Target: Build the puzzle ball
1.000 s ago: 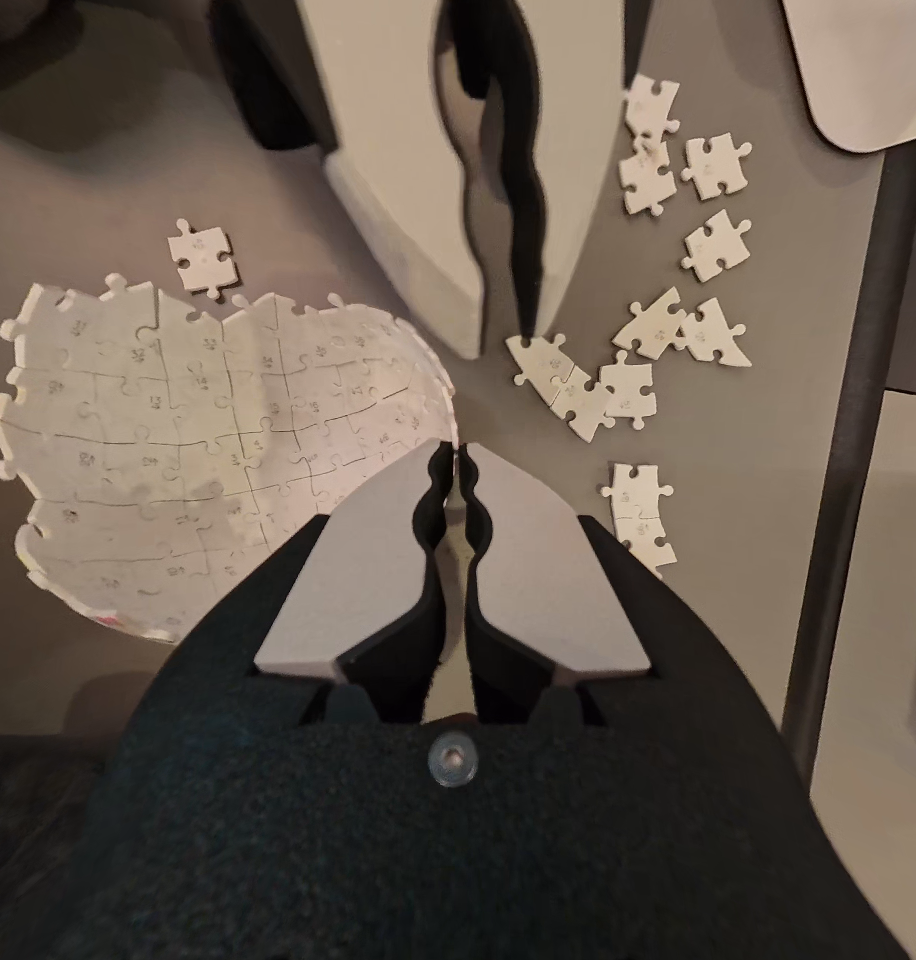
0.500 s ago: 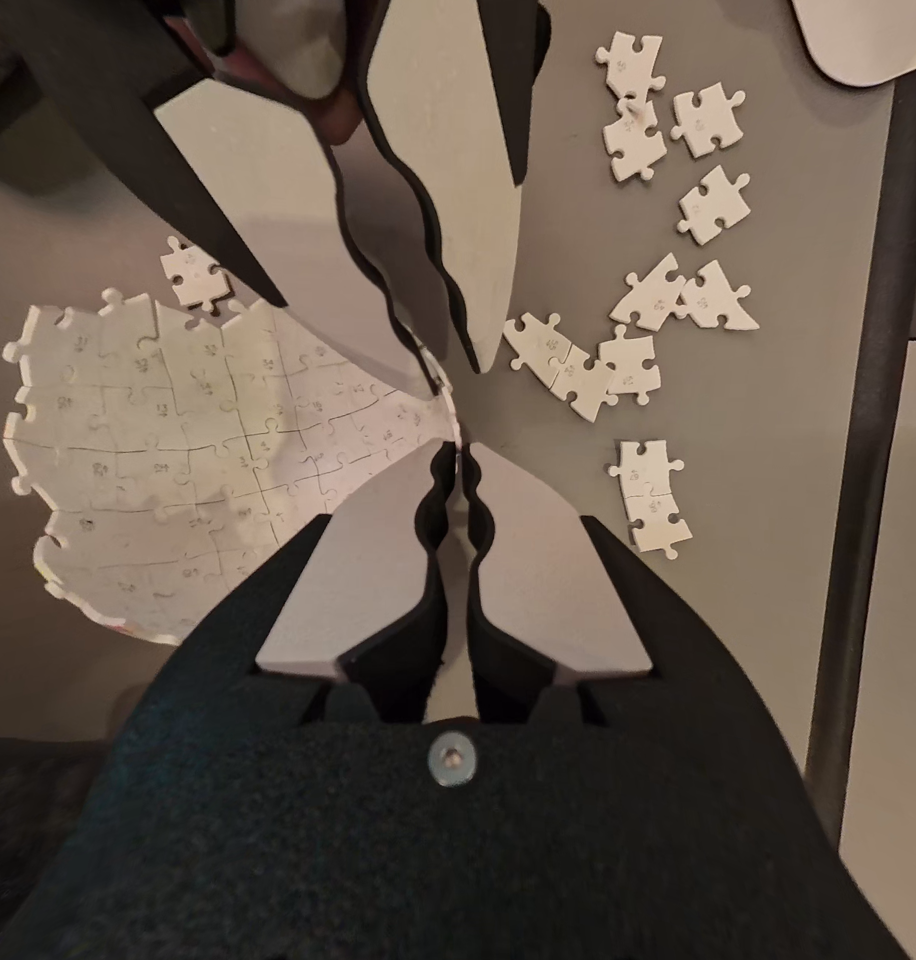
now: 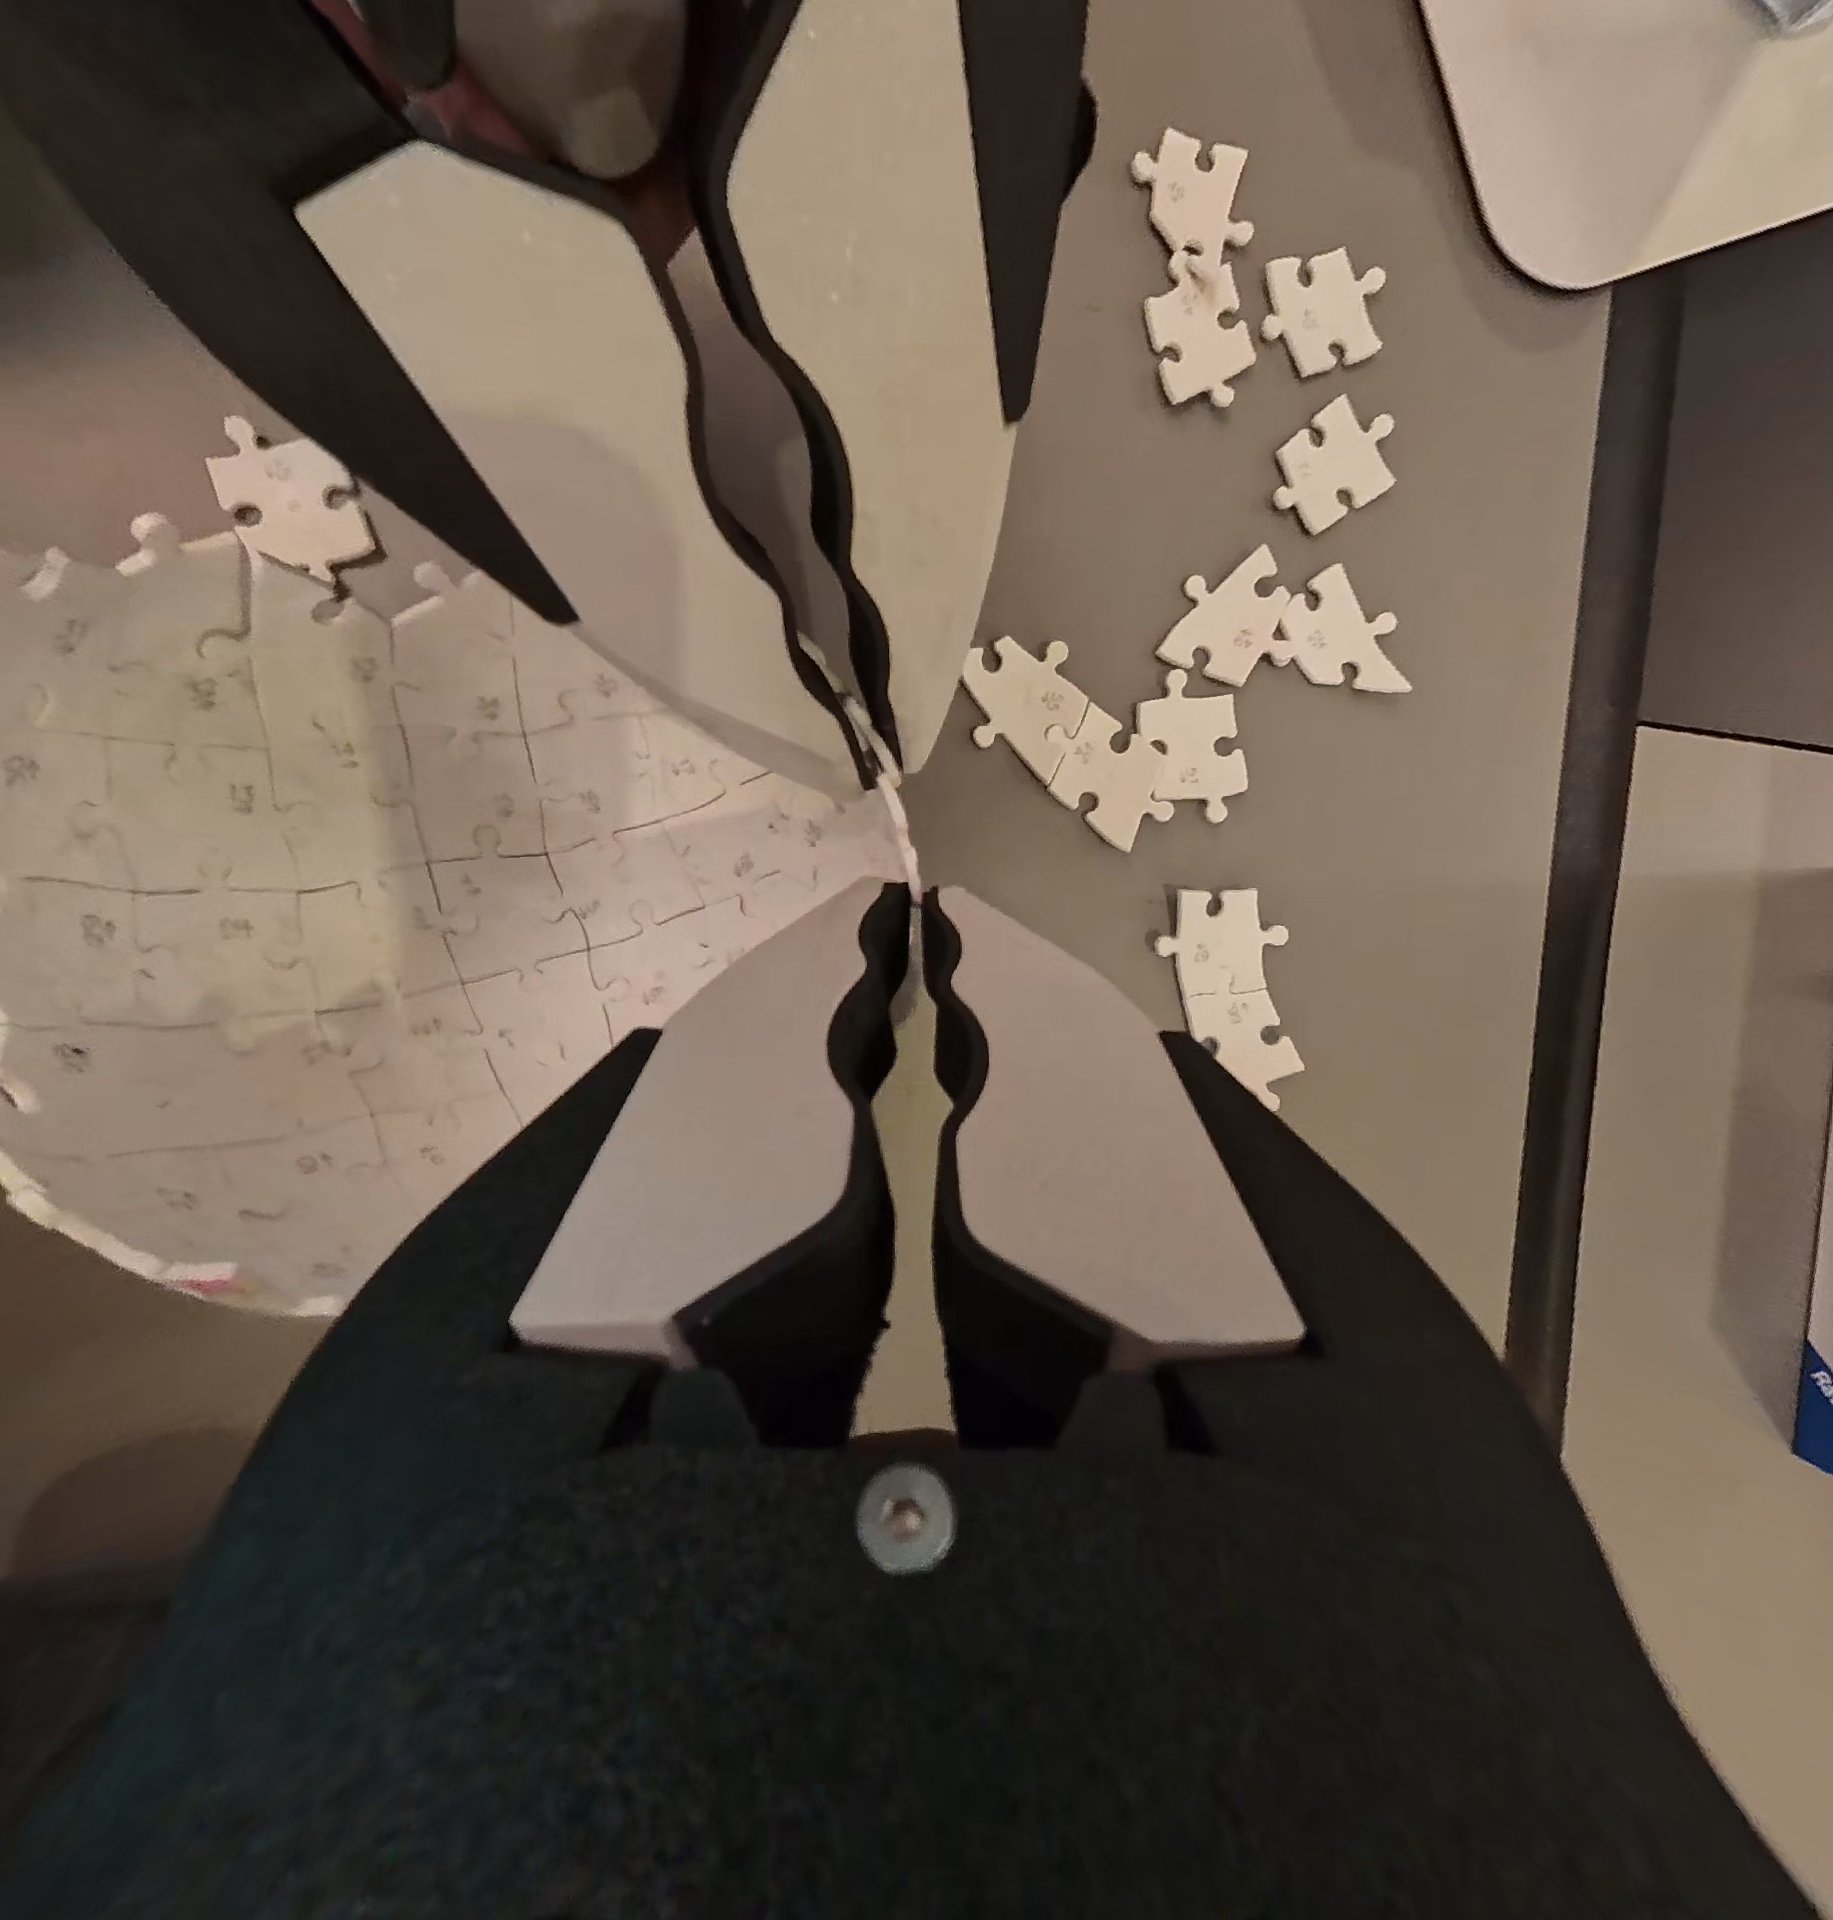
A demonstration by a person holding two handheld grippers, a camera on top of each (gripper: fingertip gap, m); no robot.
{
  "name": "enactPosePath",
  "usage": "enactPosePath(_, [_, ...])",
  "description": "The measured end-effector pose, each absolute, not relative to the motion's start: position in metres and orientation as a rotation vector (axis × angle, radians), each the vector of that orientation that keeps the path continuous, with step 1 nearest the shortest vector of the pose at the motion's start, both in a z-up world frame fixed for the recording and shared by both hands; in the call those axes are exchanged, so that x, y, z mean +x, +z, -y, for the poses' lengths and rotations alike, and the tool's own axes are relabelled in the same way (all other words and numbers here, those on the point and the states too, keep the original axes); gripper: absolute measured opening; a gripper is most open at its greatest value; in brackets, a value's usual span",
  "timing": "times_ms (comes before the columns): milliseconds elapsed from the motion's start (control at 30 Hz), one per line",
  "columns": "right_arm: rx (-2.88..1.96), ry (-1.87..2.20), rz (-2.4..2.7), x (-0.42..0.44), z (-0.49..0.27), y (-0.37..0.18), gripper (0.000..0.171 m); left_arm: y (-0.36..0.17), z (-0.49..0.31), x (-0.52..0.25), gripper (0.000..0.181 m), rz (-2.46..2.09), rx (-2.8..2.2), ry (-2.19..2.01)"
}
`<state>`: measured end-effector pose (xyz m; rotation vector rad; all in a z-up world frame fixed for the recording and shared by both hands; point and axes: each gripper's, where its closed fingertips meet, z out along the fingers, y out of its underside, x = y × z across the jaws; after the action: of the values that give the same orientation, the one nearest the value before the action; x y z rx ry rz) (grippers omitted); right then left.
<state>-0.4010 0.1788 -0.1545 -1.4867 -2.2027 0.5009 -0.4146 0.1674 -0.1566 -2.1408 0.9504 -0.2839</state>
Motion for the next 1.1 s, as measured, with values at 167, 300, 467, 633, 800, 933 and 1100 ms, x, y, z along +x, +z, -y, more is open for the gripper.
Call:
enactPosePath(167, [-1.499, 0.538, 2.173, -0.403, -0.18, -0.154, 0.002, -0.156, -0.169, -0.416, 0.004, -0.928, -2.143, -0.291])
enactPosePath(300, [-1.514, 0.549, 2.168, -0.404, -0.179, -0.154, 0.002, -0.153, -0.164, -0.419, 0.009, -0.932, -2.141, -0.337])
enactPosePath(467, [-1.525, 0.557, 2.168, -0.404, -0.18, -0.154, 0.002, -0.126, -0.163, -0.431, 0.02, -0.766, -2.064, -0.598])
enactPosePath(633, [-1.531, 0.557, 2.161, -0.405, -0.18, -0.154, 0.002, -0.145, -0.19, -0.46, 0.0, -0.545, -2.098, -0.78])
enactPosePath(800, [-1.547, 0.568, 2.148, -0.407, -0.18, -0.155, 0.003, -0.18, -0.2, -0.441, 0.0, -0.753, -2.17, -0.715])
enactPosePath(933, [-1.565, 0.57, 2.14, -0.407, -0.182, -0.156, 0.003, -0.202, -0.195, -0.431, 0.0, -0.925, -2.194, -0.602])
enactPosePath(1100, [-1.575, 0.566, 2.137, -0.408, -0.182, -0.157, 0.003, -0.2, -0.194, -0.424, 0.0, -0.957, -2.161, -0.608])
